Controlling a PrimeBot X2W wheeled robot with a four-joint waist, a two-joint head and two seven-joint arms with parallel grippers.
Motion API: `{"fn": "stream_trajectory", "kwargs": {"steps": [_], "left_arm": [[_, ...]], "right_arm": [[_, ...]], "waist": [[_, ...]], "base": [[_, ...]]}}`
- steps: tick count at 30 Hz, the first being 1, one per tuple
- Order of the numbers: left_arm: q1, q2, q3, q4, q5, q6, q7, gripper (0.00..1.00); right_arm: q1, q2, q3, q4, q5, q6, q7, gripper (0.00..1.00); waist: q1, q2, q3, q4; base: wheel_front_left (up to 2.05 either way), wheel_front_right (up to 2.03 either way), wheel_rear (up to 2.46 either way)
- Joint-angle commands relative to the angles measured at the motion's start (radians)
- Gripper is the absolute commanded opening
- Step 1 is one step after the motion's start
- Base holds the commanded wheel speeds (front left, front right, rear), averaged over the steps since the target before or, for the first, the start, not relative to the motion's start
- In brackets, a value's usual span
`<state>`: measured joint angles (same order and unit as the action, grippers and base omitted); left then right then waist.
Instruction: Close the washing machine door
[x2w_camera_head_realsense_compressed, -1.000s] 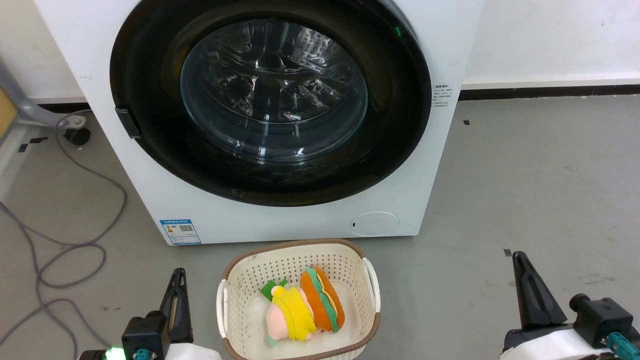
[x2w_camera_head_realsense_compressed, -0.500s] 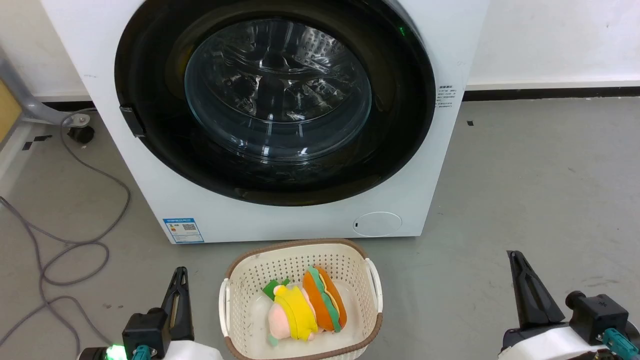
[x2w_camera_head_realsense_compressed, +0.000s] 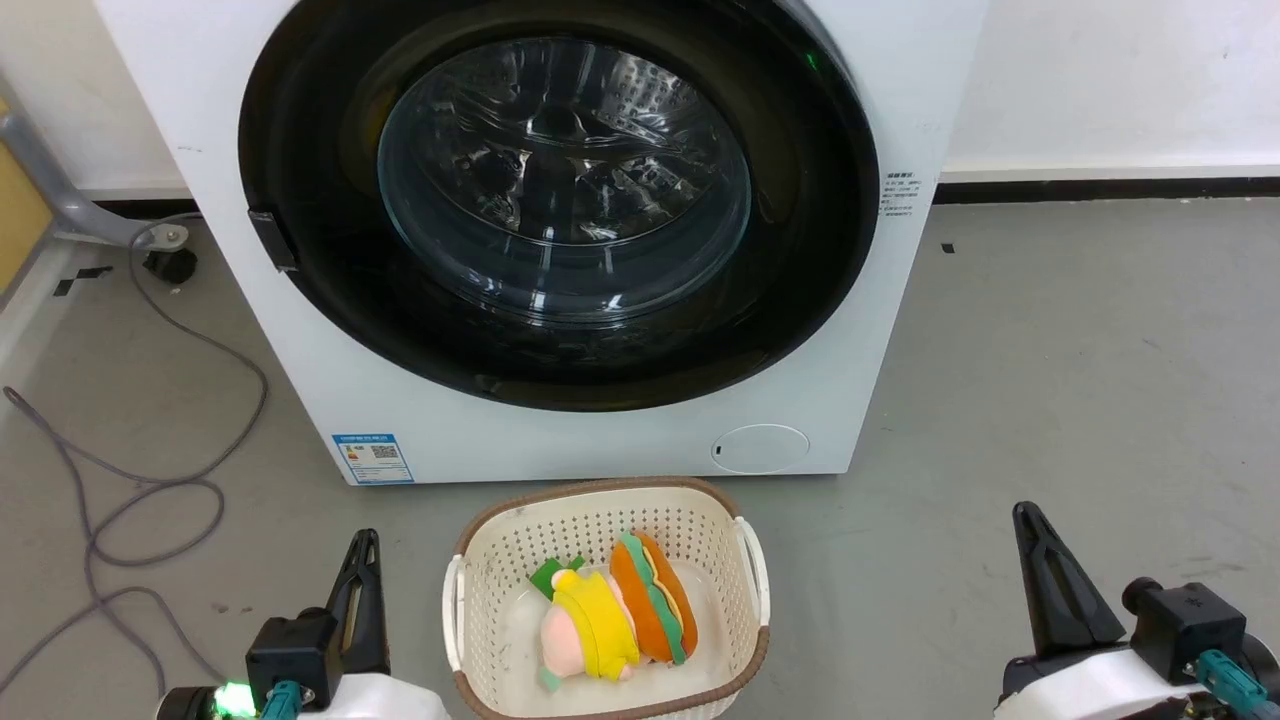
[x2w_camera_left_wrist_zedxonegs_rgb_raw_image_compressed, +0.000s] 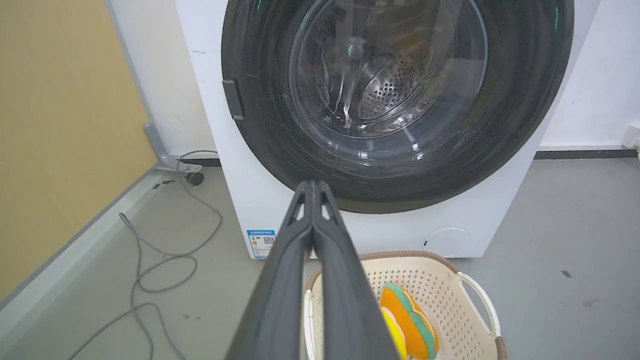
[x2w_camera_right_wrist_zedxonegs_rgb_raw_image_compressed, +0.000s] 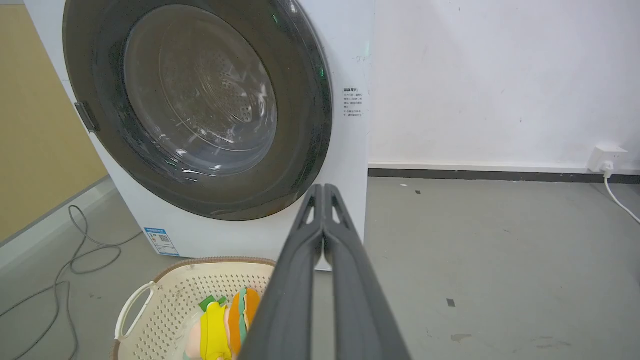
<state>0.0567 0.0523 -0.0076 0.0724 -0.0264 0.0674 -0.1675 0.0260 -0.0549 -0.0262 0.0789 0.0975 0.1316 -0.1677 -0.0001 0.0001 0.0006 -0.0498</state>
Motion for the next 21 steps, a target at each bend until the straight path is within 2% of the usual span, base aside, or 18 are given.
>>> {"fn": "stream_trajectory", "kwargs": {"steps": [1, 21], "left_arm": [[-0.015, 0.000, 0.002, -0.007, 0.009, -0.003, 0.005, 0.00], [-0.026, -0.001, 0.004, -0.023, 0.013, -0.019, 0.046, 0.00]], "right_arm": [[-0.009, 0.002, 0.002, -0.008, -0.003, 0.000, 0.005, 0.00], [-0.013, 0.002, 0.008, -0.026, -0.027, 0.000, 0.046, 0.00]], "waist": [[0.0001, -0.0001, 0.000, 0.001], [0.0001, -0.0001, 0.000, 0.013]], "base": [[0.00, 0.00, 0.00], [0.00, 0.00, 0.00]]}}
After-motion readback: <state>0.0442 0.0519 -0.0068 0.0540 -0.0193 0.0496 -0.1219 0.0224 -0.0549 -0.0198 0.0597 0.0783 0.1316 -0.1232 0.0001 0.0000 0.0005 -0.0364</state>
